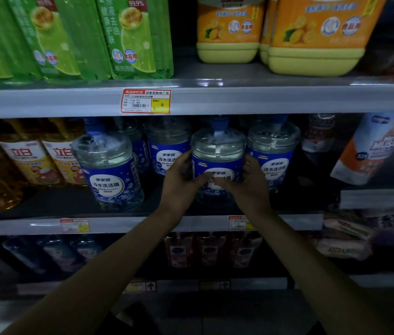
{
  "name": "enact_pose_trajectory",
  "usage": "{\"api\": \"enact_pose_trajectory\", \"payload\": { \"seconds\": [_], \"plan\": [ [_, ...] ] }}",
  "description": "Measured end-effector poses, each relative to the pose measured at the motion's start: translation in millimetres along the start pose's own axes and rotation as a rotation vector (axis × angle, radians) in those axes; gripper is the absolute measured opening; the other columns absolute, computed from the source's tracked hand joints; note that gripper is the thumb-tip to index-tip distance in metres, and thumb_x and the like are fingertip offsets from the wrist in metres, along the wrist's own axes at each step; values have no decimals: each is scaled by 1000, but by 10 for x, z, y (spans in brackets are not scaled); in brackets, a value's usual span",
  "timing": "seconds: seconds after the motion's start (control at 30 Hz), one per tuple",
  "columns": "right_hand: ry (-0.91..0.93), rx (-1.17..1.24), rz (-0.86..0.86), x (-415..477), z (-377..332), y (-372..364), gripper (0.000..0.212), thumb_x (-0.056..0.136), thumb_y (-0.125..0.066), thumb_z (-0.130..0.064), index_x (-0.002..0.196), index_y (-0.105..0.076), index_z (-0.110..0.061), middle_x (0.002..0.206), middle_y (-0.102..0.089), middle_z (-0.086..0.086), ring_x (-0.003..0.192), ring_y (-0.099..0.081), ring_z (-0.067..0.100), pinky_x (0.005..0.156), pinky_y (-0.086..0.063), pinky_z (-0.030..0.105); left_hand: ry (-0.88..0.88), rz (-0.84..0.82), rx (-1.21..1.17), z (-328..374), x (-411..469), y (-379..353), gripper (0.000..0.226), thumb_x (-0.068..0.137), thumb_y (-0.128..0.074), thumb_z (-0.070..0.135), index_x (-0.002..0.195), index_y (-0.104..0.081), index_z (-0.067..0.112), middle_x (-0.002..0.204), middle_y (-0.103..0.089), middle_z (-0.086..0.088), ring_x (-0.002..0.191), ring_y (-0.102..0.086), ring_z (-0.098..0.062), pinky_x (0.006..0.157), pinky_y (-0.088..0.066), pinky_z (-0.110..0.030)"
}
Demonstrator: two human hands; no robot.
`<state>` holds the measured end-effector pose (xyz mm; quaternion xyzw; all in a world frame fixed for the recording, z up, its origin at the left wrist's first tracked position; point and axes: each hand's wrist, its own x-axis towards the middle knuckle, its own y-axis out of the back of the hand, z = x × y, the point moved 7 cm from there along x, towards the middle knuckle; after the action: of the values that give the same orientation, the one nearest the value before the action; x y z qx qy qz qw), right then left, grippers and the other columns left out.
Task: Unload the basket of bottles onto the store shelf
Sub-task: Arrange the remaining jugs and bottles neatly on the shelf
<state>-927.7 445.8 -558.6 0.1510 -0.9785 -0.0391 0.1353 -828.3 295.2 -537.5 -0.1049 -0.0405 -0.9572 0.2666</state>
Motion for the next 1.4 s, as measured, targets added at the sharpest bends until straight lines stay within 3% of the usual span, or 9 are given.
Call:
{"api": "enact_pose_trajectory", "payload": {
  "seconds": [0.13,0.23,0.37,0.6,0.7,0.77,0.97,1.13,1.4],
  "plan": [
    [-124,-75,45,-141,101,12,59,80,-85,-12,128,-52,-25,113,-66,-9,109,-65,15,100,-55,45,181,127,-9,-283,-80,36,36,86,-80,3,116,-66,17,112,-75,-6,106,-72,-19,77,-60,-25],
    [-309,45,-16,-236,224,-29,67,83,-80,-6,130,-46,-40,107,-59,-15,115,-61,21,100,-54,50,313,137,-57,-437,-122,-16,43,86,-81,7,126,-66,9,114,-75,-9,103,-72,-19,72,-58,-23],
    [-395,153,-26,-267,254,-48,77,87,-70,7,148,-45,-34,101,-58,-17,107,-63,23,88,-58,43,379,180,-124,-473,-122,-47,43,87,-78,9,128,-67,12,116,-75,-6,108,-71,-23,94,-59,-42],
    [-398,178,-47,-155,272,-193,79,79,-64,13,139,-53,-37,116,-66,-12,116,-63,24,94,-57,44,462,244,-200,-500,-89,-91,35,91,-72,13,124,-67,22,120,-71,-3,113,-65,-26,105,-52,-51],
    [-415,188,-11,-100,323,-218,68,76,-67,13,125,-55,-33,111,-65,-9,115,-62,27,100,-55,50,472,250,-223,-483,-70,-137,30,93,-70,11,122,-64,19,116,-69,-3,110,-64,-24,107,-52,-50],
    [-443,217,6,-82,372,-242,69,75,-67,13,131,-54,-27,120,-66,0,116,-62,26,102,-54,50,462,238,-253,-477,-30,-174,32,94,-68,8,125,-64,14,120,-70,-7,112,-65,-24,105,-53,-47],
    [-429,243,6,-2,399,-298,71,75,-65,15,131,-59,-28,124,-68,1,115,-64,24,99,-56,45,478,218,-362,-511,51,-195,42,96,-63,2,137,-59,13,106,-69,1,91,-65,-11,75,-56,-25],
    [-425,252,-38,33,411,-311,80,76,-63,17,143,-57,-25,127,-70,2,114,-65,21,88,-57,35,435,186,-339,-540,105,-233,50,96,-63,2,144,-58,12,131,-69,-10,118,-65,-25,107,-53,-44],
    [-444,256,-63,55,393,-310,90,78,-55,22,151,-49,-30,128,-68,-4,106,-64,10,75,-54,25,391,149,-296,-586,171,-271,52,95,-61,0,145,-58,15,132,-69,-7,121,-64,-23,110,-51,-45]
  ]
}}
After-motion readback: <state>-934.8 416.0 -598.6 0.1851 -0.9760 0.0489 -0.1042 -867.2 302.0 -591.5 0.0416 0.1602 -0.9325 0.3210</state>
